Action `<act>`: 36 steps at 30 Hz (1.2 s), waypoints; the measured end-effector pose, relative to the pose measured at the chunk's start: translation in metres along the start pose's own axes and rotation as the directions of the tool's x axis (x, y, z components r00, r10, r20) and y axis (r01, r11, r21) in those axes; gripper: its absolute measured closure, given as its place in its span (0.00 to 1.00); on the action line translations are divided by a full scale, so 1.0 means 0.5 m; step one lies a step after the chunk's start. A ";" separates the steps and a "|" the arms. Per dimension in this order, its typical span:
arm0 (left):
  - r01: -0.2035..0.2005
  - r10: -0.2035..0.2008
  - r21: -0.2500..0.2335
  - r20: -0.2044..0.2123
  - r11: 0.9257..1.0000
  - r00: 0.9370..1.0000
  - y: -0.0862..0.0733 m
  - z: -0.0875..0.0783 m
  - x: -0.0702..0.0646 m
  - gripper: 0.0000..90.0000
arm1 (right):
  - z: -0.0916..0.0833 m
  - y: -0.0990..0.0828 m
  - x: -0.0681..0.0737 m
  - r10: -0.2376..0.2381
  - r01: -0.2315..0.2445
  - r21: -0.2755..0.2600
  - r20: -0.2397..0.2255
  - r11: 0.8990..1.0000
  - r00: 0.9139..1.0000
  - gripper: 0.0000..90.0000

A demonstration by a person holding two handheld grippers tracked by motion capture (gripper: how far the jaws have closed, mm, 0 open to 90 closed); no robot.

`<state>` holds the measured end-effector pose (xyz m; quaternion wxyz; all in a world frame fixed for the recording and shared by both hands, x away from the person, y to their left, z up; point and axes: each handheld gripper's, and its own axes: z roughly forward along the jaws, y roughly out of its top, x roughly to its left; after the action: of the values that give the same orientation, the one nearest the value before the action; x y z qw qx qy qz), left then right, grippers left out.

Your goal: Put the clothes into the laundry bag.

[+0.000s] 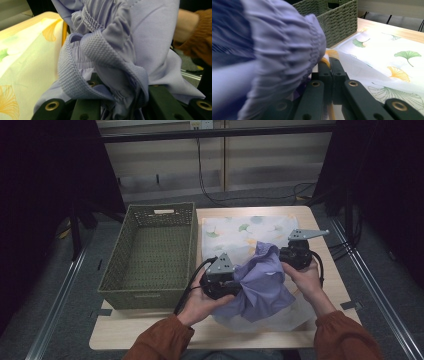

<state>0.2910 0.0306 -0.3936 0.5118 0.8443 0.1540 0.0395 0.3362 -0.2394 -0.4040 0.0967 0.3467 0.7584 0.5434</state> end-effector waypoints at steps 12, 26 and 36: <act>-0.010 0.010 0.073 0.001 0.997 1.000 -0.025 0.034 0.003 0.84 | 0.003 -0.001 0.001 -0.001 0.001 0.006 -0.001 1.000 1.000 0.99; -0.010 0.011 0.167 -0.002 0.986 1.000 -0.051 0.068 0.005 0.84 | 0.002 0.000 0.002 -0.004 0.004 0.005 0.001 1.000 1.000 0.99; -0.005 0.007 0.206 -0.006 0.979 1.000 -0.064 0.086 0.010 0.84 | 0.004 -0.001 0.003 -0.005 0.005 0.007 0.001 1.000 1.000 0.99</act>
<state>0.2986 0.0092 -0.4428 0.4212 0.8929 0.1564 0.0279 0.3359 -0.2371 -0.4046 0.0972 0.3453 0.7611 0.5405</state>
